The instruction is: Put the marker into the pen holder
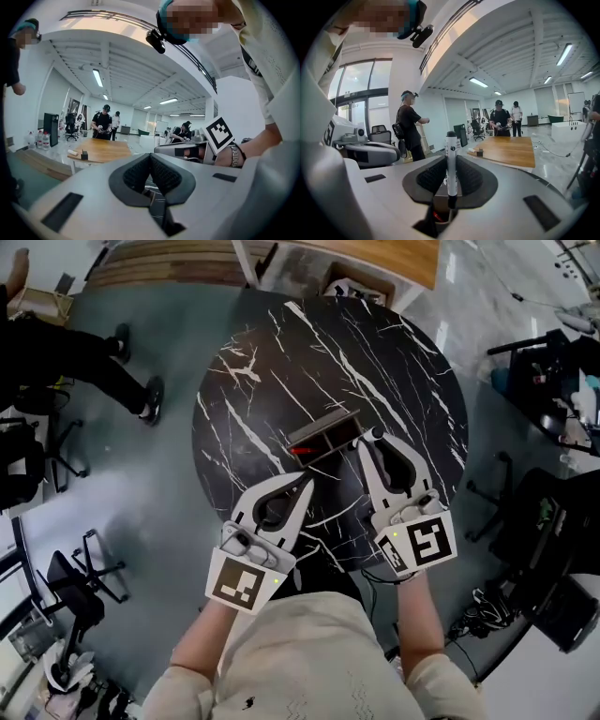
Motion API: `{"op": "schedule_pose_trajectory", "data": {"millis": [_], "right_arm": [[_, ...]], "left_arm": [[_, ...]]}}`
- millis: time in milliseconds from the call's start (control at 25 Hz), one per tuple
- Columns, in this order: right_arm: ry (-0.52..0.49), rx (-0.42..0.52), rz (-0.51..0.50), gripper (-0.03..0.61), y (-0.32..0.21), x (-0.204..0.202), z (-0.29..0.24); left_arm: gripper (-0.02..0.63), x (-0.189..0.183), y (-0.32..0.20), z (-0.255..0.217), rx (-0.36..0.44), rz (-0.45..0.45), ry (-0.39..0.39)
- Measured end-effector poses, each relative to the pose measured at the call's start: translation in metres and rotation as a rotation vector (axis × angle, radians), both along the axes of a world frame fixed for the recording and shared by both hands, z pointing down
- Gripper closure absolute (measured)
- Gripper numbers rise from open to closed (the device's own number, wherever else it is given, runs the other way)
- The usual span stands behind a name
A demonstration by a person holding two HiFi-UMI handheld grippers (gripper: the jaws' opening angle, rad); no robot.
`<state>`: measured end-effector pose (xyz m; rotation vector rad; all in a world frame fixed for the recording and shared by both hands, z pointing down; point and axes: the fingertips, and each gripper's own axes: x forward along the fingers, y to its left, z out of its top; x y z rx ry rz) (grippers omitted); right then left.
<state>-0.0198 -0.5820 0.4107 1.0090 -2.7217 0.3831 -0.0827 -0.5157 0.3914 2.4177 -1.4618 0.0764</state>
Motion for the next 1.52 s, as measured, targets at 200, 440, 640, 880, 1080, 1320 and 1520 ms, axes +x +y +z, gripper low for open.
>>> {"op": "schedule_pose_trajectory", "data": {"millis": [200,440,640,880,1080,1320,1520], "right_arm": [[0.009,-0.029,0.025,0.495,-0.016,-0.003,0.045],[0.03,0.0,0.0,0.495,-0.017,-0.009,0.086],[0.089,-0.003,-0.026,0.495,-0.012,-0.011,0.117],[0.133,-0.023,-0.031,0.495,-0.011,-0.012,0.141],[0.166,-0.047,-0.038,0.495,-0.009,-0.006,0.154],[0.141,-0.045,-0.042,0.495,-0.007,-0.005,0.147],[0.097,-0.028,0.01,0.495,-0.009,0.003,0.128]], "left_arm": [[0.606,0.003,-0.016,0.019,-0.033,0.085,-0.034],[0.606,0.004,-0.024,0.04,-0.073,0.131,-0.037],[0.606,-0.001,-0.028,0.047,-0.073,0.104,-0.02],[0.606,-0.009,-0.025,0.051,-0.084,0.081,-0.03],[0.606,-0.007,-0.021,0.056,-0.091,0.069,-0.027],[0.606,0.006,-0.018,0.053,-0.083,0.094,-0.026],[0.606,0.011,-0.013,0.05,-0.074,0.102,-0.03]]}}
